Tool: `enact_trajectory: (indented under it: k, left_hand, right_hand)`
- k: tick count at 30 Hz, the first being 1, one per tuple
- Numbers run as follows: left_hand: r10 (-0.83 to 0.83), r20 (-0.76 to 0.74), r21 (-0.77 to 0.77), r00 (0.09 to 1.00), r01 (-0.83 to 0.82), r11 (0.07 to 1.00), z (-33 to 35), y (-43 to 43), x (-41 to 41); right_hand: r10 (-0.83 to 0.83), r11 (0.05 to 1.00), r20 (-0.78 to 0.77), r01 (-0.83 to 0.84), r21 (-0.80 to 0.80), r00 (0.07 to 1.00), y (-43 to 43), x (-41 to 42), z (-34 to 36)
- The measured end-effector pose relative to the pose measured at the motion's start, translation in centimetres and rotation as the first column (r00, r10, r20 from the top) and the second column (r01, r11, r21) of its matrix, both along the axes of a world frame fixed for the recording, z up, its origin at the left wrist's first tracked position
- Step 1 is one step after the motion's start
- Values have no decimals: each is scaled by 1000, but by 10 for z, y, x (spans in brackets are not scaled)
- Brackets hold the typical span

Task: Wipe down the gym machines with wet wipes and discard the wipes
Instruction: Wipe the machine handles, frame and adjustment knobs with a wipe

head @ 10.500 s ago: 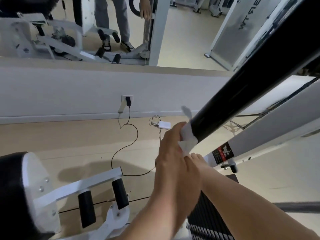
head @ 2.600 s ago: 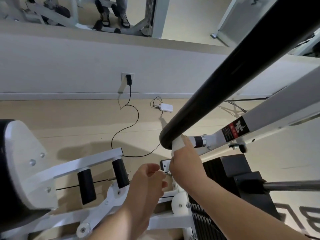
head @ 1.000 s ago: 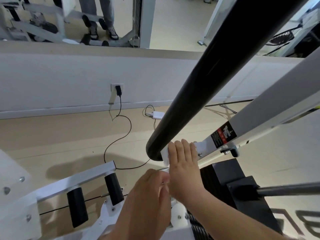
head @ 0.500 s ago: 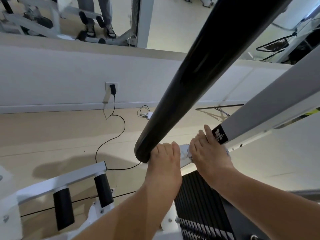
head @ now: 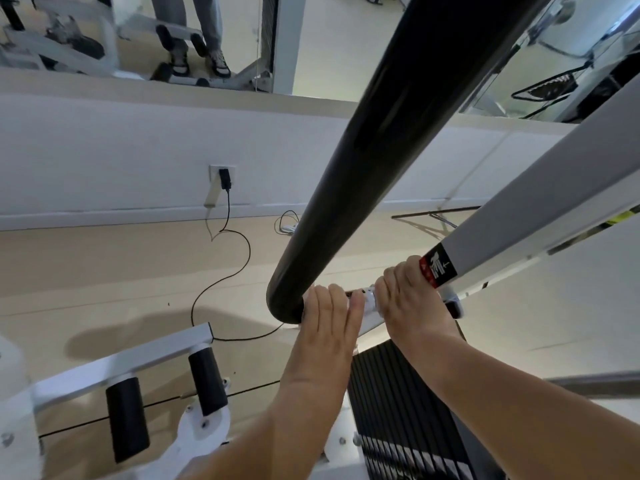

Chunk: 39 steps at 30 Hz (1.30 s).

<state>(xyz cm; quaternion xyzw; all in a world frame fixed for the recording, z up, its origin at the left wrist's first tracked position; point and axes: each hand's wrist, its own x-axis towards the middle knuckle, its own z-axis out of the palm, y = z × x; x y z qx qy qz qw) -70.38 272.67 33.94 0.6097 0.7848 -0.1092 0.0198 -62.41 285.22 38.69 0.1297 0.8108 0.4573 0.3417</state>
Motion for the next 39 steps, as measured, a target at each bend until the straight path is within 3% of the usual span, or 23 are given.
enact_trajectory:
  k: [2, 5, 10, 14, 16, 19, 22, 26, 30, 34, 36, 37, 39]
  left_hand:
    - [-14, 17, -11, 1000, 14, 1000, -2, 5, -2]
    - [113, 126, -17, 986, -112, 994, 11, 36, -8]
    - [193, 425, -265, 885, -82, 961, 36, 77, -39]
    - [144, 253, -16, 957, -145, 989, 19, 43, -19]
    - [62, 141, 61, 988, -72, 996, 1, 20, -6]
    - [4, 56, 55, 998, -7, 998, -10, 11, -4]
    - [131, 128, 19, 983, -134, 991, 8, 39, -12]
    - [201, 339, -221, 919, -129, 967, 31, 74, -31]
    - [165, 243, 25, 956, -176, 984, 17, 50, -19]
    - [-48, 223, 176, 974, 8, 984, -11, 0, 0]
    - [-101, 440, 105, 892, 60, 993, -18, -38, 15]
    - [2, 588, 14, 809, -12, 1000, -23, -58, 23]
    - [330, 770, -148, 546, -351, 925, -29, -89, 26]
  right_hand:
    - [-8, 1000, -10, 8, 0, 1000, 0, 2, -4]
    - [6, 1000, -50, -5, 10, 999, 2, 4, -9]
    - [13, 1000, -40, -13, -12, 999, 0, 2, -7]
    - [34, 999, -54, -35, -7, 998, -2, 2, -4]
    - [26, 1000, -47, -26, -11, 999, -3, 3, -4]
    - [21, 1000, -56, -21, -1, 998, -1, 4, -8]
    - [12, 1000, -61, -12, 8, 998, 1, 3, -10]
    - [-13, 1000, -55, 14, 10, 998, 0, 1, -10]
    - [-15, 1000, -44, 15, 17, 999, -3, 2, -6]
    - [-29, 999, -14, 29, 18, 999, -5, 2, -5]
    - [-61, 998, -29, 62, 17, 998, -8, 0, -2]
    - [-79, 997, -31, 79, 14, 996, -8, 1, -1]
    - [-111, 994, -35, 111, -3, 993, -9, 0, 2]
